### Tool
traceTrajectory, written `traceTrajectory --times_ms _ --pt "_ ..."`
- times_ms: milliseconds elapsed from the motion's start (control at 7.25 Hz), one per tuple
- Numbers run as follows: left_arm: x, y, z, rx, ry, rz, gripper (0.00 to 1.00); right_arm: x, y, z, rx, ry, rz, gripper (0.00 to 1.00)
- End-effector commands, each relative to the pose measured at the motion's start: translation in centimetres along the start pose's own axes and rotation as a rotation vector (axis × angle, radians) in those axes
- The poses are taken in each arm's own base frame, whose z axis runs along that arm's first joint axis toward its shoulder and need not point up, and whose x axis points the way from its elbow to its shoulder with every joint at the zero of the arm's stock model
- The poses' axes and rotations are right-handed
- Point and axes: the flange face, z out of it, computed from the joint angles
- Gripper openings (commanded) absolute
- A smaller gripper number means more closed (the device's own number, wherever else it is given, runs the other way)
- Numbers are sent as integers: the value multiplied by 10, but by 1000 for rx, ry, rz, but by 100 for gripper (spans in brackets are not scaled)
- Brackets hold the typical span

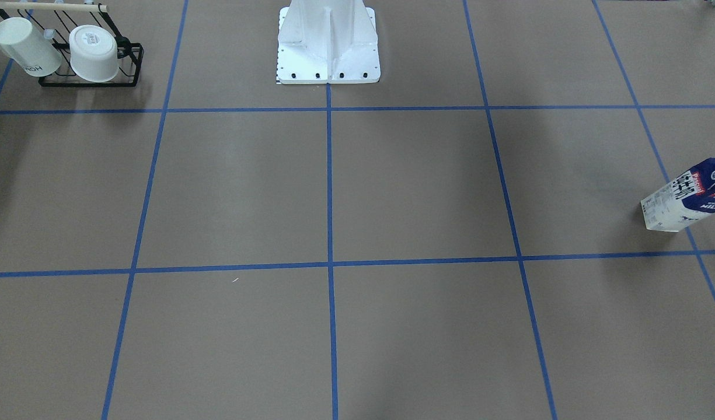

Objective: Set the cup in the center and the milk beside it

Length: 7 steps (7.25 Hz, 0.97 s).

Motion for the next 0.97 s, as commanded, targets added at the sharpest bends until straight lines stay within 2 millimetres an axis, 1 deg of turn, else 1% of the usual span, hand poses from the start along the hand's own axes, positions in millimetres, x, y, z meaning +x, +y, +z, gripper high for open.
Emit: traceTrajectory --times_ms 0,138,276,414,552,690,828 --pt "0 -1 0 13 -4 10 99 -17 0 16 -31 -7 -18 91" --pt "0 -2 0 15 -4 5 99 -18 2 19 -39 -4 -23 90" --pt "1 -2 -2 17 -3 -4 99 -16 6 23 -47 8 -26 86" --pt "1 -2 -2 17 -4 -4 99 -17 10 29 -58 39 -41 77" --pt "0 -1 -1 15 -4 -6 99 -15 16 33 -70 50 -40 60" --pt "0 -1 0 14 -4 -7 99 -10 24 35 -79 67 -35 33" --pt "0 -1 0 14 -4 -7 99 -10 25 37 -81 78 -42 1"
